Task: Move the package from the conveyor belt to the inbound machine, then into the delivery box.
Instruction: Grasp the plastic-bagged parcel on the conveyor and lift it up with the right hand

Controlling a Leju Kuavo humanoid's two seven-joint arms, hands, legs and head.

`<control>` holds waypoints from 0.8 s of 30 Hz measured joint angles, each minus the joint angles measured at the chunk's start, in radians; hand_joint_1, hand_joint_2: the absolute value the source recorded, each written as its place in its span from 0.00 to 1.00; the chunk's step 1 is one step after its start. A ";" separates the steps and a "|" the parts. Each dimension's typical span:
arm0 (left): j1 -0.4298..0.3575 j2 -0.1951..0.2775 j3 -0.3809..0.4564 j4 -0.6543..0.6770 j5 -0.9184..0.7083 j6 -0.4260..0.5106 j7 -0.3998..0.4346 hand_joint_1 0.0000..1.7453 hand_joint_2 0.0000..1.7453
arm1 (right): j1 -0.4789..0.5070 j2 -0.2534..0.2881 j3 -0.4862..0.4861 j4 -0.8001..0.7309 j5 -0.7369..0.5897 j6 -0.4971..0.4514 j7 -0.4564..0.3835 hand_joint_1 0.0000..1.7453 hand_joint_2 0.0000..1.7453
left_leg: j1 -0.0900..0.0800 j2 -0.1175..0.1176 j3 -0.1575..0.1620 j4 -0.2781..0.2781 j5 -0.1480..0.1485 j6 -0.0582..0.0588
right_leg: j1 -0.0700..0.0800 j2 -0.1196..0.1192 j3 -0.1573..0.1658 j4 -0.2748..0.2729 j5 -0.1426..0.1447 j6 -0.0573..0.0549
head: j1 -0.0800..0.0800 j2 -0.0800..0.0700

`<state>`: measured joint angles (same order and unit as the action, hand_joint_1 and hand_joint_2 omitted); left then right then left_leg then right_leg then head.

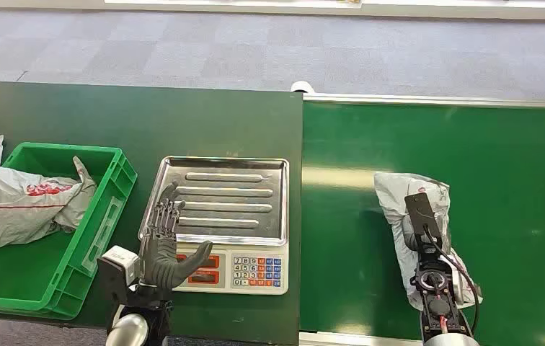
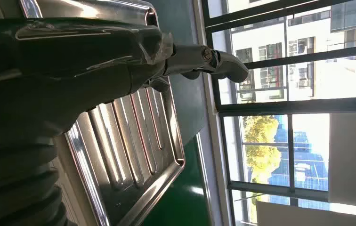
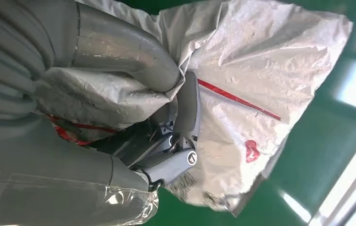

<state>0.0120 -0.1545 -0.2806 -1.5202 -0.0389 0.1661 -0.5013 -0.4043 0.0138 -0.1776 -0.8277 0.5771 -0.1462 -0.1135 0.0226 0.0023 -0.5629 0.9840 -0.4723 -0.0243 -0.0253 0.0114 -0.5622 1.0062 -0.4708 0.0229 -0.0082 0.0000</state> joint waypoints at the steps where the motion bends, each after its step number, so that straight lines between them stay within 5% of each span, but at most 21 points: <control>1: 0.001 0.000 0.000 -0.001 0.000 0.002 -0.001 0.00 1.00 | 0.005 0.002 0.001 -0.016 -0.012 -0.007 -0.009 1.00 1.00 | 0.000 0.000 0.000 0.000 0.000 0.000 | 0.000 0.000 0.000 0.000 0.000 0.000 | 0.000 0.000; 13: -0.005 -0.006 0.018 -0.008 -0.001 0.012 -0.020 0.00 1.00 | 0.050 0.046 0.052 -0.225 -0.178 -0.045 -0.107 1.00 1.00 | 0.000 0.000 -0.001 0.000 0.000 0.000 | 0.000 0.000 -0.001 0.000 0.000 0.000 | 0.000 0.000; 24: -0.053 -0.014 0.032 -0.008 -0.003 0.010 -0.021 0.00 1.00 | 0.038 0.086 0.171 -0.284 -0.163 0.000 -0.150 1.00 1.00 | 0.000 0.001 -0.001 0.000 0.000 0.000 | 0.000 0.000 -0.001 0.000 0.000 0.000 | 0.000 0.000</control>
<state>-0.0414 -0.1686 -0.2482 -1.5279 -0.0416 0.1765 -0.5225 -0.3666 0.0993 -0.0069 -1.1117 0.4145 -0.1461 -0.2635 0.0224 0.0030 -0.5641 0.9840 -0.4720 -0.0243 -0.0255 0.0112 -0.5631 1.0063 -0.4706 0.0229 -0.0083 0.0000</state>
